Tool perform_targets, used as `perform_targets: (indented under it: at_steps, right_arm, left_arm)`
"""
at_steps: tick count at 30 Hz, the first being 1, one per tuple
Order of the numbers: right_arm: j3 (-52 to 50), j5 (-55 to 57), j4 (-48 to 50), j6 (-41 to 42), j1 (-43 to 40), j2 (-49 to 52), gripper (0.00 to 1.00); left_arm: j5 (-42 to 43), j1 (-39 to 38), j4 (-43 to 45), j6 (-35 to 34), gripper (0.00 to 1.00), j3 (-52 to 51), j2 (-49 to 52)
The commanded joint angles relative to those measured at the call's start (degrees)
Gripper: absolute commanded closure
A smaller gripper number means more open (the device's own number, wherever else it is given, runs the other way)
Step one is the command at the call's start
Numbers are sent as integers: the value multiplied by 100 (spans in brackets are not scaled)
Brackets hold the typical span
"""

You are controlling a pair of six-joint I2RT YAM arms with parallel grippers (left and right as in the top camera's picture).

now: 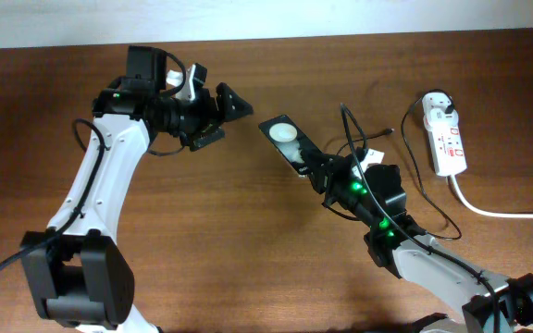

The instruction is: Plug charger to phone and switch on socket

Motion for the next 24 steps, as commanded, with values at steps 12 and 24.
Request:
perform_targets:
  at_steps: [12, 24]
  right_arm:
    - [109, 55, 557, 350, -9, -52, 96]
    - [109, 181, 730, 348, -9, -52, 96]
  left_arm:
    - [-544, -870, -42, -715, 1, -22, -59]
    - [-1296, -1360, 682, -3777, 21, -26, -52]
